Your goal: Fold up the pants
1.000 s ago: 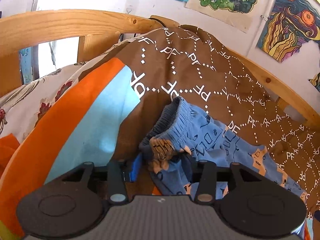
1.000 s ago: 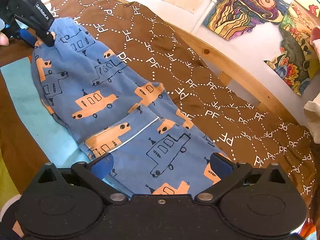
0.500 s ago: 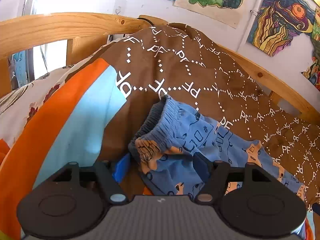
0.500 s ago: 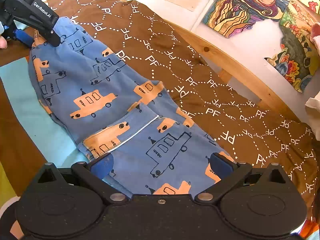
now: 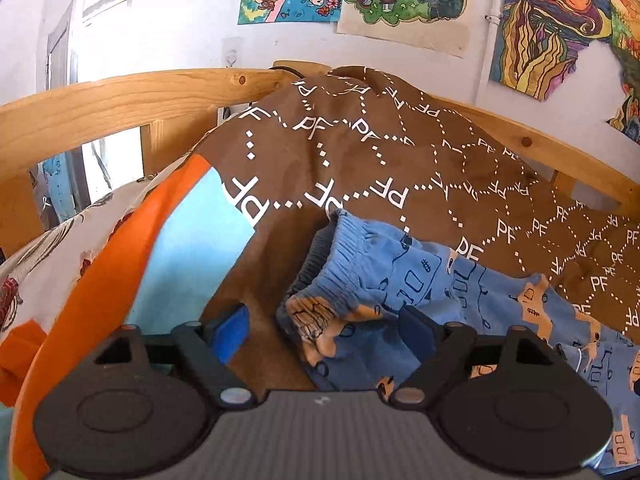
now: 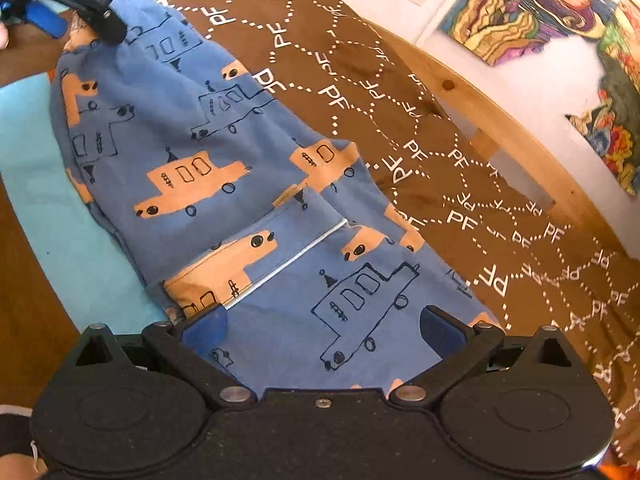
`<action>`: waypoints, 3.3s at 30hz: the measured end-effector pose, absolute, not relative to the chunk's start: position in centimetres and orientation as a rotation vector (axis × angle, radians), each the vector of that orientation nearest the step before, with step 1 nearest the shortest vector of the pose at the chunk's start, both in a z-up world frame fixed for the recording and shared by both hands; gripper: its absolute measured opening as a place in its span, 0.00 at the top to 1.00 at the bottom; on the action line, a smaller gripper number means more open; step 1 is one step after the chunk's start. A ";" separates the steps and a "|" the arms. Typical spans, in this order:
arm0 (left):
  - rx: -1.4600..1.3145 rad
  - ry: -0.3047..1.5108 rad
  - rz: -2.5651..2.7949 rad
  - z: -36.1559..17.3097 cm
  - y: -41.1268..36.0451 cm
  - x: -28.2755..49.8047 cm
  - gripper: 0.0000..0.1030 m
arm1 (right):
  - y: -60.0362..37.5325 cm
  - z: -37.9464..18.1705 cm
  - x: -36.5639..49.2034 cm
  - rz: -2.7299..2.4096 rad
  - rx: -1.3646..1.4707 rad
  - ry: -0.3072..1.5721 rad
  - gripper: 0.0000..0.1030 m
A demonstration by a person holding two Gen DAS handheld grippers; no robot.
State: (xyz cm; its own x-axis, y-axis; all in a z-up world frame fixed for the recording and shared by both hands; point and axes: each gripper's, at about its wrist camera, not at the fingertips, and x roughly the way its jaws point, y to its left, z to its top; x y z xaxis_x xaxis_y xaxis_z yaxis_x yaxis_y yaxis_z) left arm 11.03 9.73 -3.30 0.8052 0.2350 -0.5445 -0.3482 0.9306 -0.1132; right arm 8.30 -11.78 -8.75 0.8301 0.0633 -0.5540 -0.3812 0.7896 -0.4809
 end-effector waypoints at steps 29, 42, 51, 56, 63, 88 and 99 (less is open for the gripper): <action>-0.333 0.560 0.295 -3.2 11.2 11.1 0.83 | -12.5 -7.2 7.1 0.256 -0.602 0.509 0.01; -0.135 0.482 0.194 -0.3 6.3 9.8 0.84 | -14.8 -5.9 6.8 0.222 -0.528 0.480 0.01; 0.003 0.464 0.042 2.2 -0.8 10.5 0.84 | -18.8 -4.8 6.5 0.155 -0.455 0.462 0.01; 0.115 0.439 -0.086 2.8 -6.1 10.3 0.84 | -21.1 -4.2 6.1 0.118 -0.434 0.435 0.01; 0.169 0.459 -0.266 0.8 -12.8 10.8 0.84 | -25.2 -3.7 5.5 0.003 -0.433 0.433 0.01; 0.412 0.577 -0.443 -8.8 -14.1 9.6 0.38 | -28.2 -2.8 8.6 0.316 -0.009 0.576 0.06; 0.396 0.595 -0.477 -9.3 -14.8 10.3 0.77 | -28.6 -4.5 13.5 0.315 0.246 0.735 0.36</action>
